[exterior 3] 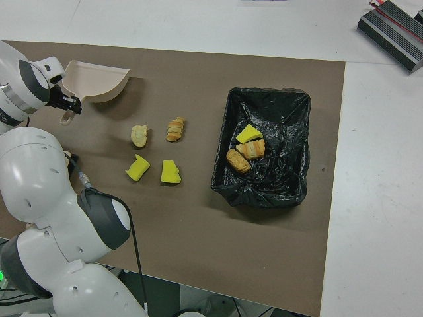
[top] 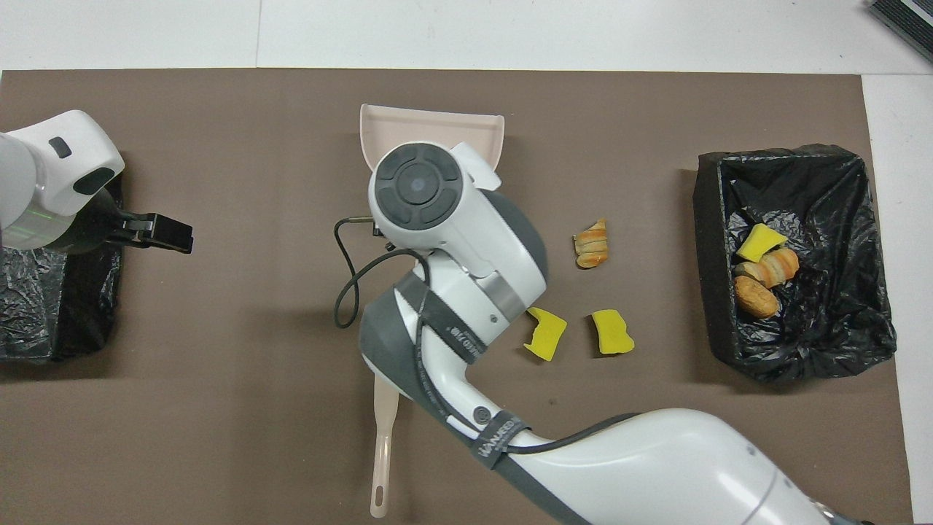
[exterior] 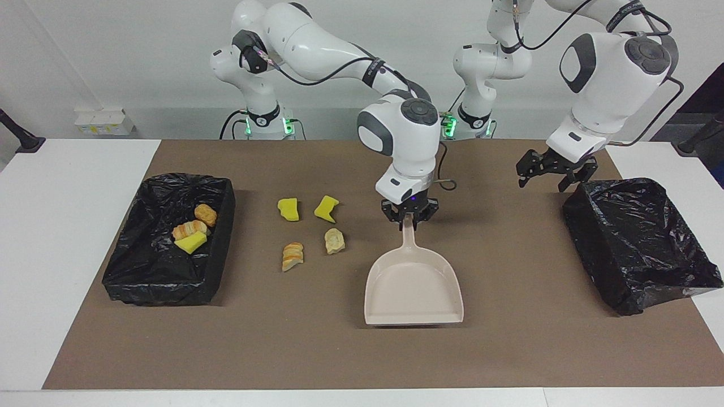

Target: Sweep and dump trash in bin

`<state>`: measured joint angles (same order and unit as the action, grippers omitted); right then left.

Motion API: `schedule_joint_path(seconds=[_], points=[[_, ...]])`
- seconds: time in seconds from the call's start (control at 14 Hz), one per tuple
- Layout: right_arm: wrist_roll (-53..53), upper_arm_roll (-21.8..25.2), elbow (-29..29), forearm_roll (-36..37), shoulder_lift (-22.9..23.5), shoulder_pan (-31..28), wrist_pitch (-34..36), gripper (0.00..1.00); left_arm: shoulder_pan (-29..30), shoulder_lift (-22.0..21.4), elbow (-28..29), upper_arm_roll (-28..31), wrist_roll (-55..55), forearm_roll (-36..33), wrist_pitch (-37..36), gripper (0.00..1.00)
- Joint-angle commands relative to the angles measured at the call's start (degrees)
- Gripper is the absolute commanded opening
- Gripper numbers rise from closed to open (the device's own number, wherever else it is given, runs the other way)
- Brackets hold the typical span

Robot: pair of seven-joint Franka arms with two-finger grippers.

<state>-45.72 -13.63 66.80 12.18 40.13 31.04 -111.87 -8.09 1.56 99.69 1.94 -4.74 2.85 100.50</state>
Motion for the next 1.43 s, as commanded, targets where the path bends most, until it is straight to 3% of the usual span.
schedule_joint_path(seconds=[0.0, 0.21, 0.29, 0.36, 0.43, 0.5, 0.86, 1.07, 1.22, 1.36], points=[[-0.42, 0.36, -2.64, -0.84, 2.67, 1.13, -0.62, 0.0, 0.71, -0.59, -0.12, -0.62, -0.97, -1.0, -0.83, 1.0], [-0.33, 0.28, -2.2, -0.84, 3.2, 1.22, -0.81, 0.0, 0.71, -0.77, 0.24, -0.62, -0.88, -0.91, -0.83, 1.0], [-0.42, 0.27, -2.2, -0.93, 3.2, 1.22, -0.54, 0.07, 0.71, -0.77, 0.24, -0.62, -0.89, -0.91, -0.57, 1.0], [-0.51, 0.27, -2.29, -0.93, 3.2, 1.22, -0.63, 0.15, 0.71, -0.77, 0.24, -0.62, -0.97, -0.91, -0.57, 1.0], [-0.68, 0.36, -2.29, -0.84, 3.2, 1.22, -0.72, 0.39, 0.71, -0.77, 0.24, -0.62, -0.89, -0.91, -0.57, 1.0], [-1.29, 0.36, -2.29, -0.93, 3.29, 1.22, -0.89, 0.5, 0.71, -0.68, 0.07, -0.62, -0.8, -0.83, -0.3, 1.0], [-2.0, 0.36, -1.94, -1.8, 0.14, -1.14, -0.89, 0.54, 0.27, -0.16, 0.06, -0.71, -0.89, -0.47, 1.37, 1.0], [-1.83, 0.1, 3.05, -2.94, -7.75, -7.54, -0.2, 0.61, -0.34, 2.12, 0.15, -1.06, -0.8, -0.39, 4.52, 1.0], [-1.21, 0.19, 9.81, -8.2, -15.74, -12.91, 0.07, 0.77, -2.88, 5.19, 0.15, -1.15, -0.36, -0.39, 8.12, 1.0], [-1.04, 0.36, 16.23, -8.23, -22.43, -16.17, -0.01, 0.89, -5.51, 8.27, 0.15, -1.15, 0.17, -0.39, 11.37, 1.0]])
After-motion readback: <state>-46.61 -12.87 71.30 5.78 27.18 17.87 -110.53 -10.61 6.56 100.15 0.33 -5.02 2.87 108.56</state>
